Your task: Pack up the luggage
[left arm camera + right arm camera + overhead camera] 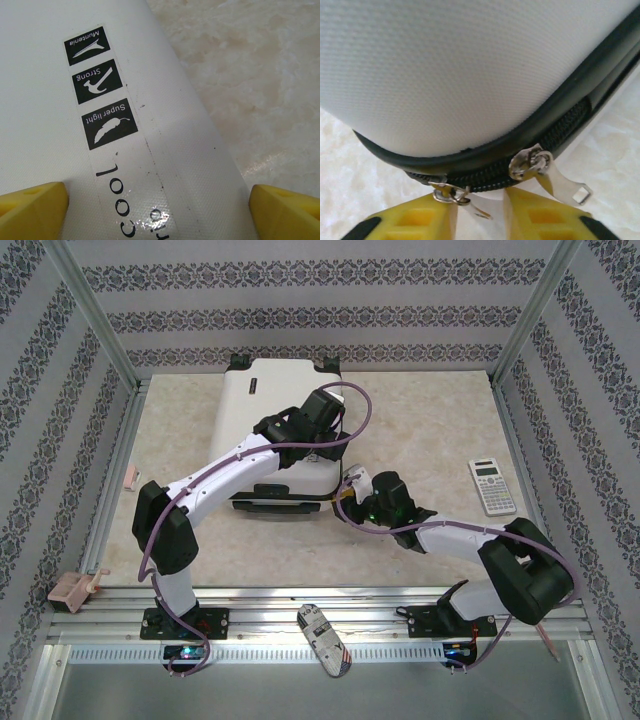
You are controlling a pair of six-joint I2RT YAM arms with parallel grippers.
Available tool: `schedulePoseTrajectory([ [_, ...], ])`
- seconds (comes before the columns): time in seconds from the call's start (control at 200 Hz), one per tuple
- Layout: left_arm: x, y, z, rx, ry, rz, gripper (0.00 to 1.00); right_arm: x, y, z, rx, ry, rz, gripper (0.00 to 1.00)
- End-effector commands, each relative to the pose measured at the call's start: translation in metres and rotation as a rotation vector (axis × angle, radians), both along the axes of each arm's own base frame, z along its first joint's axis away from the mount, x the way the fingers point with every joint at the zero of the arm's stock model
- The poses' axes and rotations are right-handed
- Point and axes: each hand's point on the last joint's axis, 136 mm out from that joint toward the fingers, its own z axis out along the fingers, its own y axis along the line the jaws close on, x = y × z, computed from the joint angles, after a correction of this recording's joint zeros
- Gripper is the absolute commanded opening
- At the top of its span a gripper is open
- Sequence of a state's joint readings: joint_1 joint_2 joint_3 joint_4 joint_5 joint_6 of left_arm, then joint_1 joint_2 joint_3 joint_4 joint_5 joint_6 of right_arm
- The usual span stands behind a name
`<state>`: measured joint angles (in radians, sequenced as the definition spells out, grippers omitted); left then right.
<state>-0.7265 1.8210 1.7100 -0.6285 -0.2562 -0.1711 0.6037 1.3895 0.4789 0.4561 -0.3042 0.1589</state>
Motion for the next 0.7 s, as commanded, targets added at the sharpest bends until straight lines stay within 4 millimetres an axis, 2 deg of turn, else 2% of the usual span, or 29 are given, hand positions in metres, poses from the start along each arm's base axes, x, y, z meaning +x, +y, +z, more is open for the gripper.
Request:
schedulePoseTrajectory([
  [0.0, -0.004, -0.002, -0.022, 0.029, 0.055, -0.004, 0.94, 0.003, 0.001, 0.019, 0.052, -0.070, 0.016, 0.22],
  [0.14, -0.003, -0.004, -0.027, 0.032, 0.066, -0.006, 0.93, 0.002, -0.002, 0.019, 0.055, -0.069, 0.016, 0.07],
  [0.25, -0.002, -0.004, -0.030, 0.039, 0.069, -0.004, 0.93, 0.003, -0.004, 0.018, 0.053, -0.063, 0.010, 0.00],
  [0.38, -0.002, 0.000, -0.034, 0.062, 0.071, 0.007, 0.93, 0.004, -0.008, 0.017, 0.047, -0.057, -0.004, 0.00],
  [0.694, -0.002, 0.008, -0.053, 0.090, 0.107, 0.018, 0.91, 0.024, -0.030, 0.018, 0.016, -0.007, -0.131, 0.00],
])
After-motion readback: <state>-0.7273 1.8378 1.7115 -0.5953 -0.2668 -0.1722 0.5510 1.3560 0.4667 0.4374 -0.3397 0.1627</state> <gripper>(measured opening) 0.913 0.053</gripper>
